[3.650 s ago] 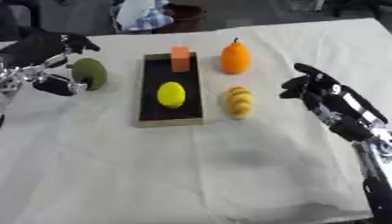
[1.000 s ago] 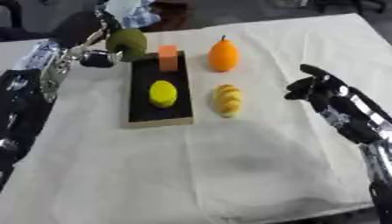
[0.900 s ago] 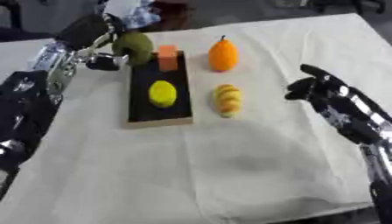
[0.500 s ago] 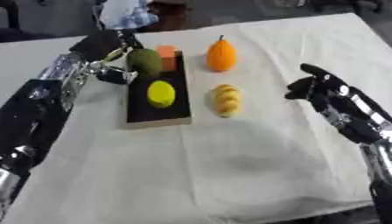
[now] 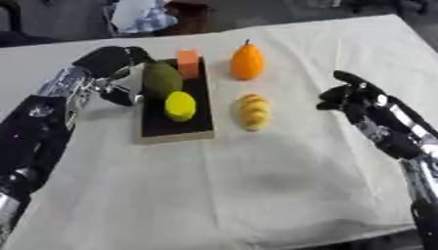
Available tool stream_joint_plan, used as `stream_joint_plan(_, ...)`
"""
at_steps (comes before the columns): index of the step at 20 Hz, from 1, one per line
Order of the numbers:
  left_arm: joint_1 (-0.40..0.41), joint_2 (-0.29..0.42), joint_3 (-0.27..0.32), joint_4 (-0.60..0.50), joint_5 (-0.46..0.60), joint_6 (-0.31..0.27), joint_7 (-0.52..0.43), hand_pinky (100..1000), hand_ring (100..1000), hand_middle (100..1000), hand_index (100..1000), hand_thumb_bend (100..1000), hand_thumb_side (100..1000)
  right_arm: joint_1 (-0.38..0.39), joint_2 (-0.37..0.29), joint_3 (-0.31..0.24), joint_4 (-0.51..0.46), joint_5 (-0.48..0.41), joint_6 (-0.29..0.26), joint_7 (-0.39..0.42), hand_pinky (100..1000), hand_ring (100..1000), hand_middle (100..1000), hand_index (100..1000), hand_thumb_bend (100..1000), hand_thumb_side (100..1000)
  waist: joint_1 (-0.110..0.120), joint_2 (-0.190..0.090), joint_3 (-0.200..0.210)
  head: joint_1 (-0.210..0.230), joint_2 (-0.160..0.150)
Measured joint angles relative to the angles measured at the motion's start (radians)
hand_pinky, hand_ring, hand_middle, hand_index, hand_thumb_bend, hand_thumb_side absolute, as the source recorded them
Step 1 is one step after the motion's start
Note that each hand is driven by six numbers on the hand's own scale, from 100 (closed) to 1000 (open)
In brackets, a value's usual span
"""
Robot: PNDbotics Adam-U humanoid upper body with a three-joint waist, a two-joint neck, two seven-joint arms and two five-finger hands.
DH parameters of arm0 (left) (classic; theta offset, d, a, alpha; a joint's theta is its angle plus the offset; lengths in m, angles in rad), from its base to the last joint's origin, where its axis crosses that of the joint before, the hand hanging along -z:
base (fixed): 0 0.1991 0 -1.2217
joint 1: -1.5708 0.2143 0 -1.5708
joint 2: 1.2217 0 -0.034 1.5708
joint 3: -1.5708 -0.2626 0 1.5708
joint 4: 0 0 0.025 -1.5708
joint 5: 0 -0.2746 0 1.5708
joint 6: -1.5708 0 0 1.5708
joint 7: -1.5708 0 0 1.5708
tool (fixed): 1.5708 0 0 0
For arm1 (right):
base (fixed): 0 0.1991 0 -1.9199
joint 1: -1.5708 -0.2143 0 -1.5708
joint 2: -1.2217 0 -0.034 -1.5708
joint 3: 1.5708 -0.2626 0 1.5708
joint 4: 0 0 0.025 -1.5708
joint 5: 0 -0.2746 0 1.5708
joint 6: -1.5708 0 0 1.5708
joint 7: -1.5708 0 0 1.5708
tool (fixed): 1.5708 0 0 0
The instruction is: Pick up objects on the table and place them in the box.
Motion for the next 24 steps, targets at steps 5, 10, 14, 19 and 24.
stream_joint_plan(5, 0.028, 0.063, 0.011, -0.100, 0.149, 0.026, 0.024, 749, 673, 774, 871, 100, 218, -0.079, -0.042, 0.016, 0.044, 0.012, -0.020, 0.007, 832, 748, 748, 995, 100, 455, 0.000, 0.000, 0.017, -0.010, 0.000)
stream_joint_plan(10, 0.126, 0.141, 0.015, -0.287, 0.414, 0.056, -0.006, 738, 628, 730, 851, 100, 341, -0.201, -0.100, 0.063, 0.144, 0.055, -0.071, 0.032, 831, 759, 764, 993, 100, 376, 0.000, 0.000, 0.038, -0.025, 0.000)
stream_joint_plan(14, 0.270, 0.200, 0.028, -0.494, 0.717, 0.091, -0.081, 730, 611, 717, 845, 100, 475, -0.292, -0.132, 0.105, 0.247, 0.112, -0.130, 0.058, 831, 772, 778, 994, 100, 334, 0.000, 0.000, 0.055, -0.037, 0.000)
stream_joint_plan(19, 0.459, 0.230, 0.081, -0.733, 1.020, 0.161, -0.163, 722, 600, 705, 839, 100, 558, -0.372, -0.151, 0.145, 0.376, 0.205, -0.201, 0.081, 833, 781, 794, 993, 100, 321, 0.000, 0.000, 0.078, -0.053, 0.000)
stream_joint_plan(24, 0.597, 0.227, 0.139, -0.894, 1.148, 0.225, -0.194, 720, 596, 700, 838, 100, 600, -0.429, -0.153, 0.175, 0.494, 0.309, -0.241, 0.065, 836, 793, 812, 989, 100, 333, 0.000, 0.000, 0.089, -0.066, -0.001)
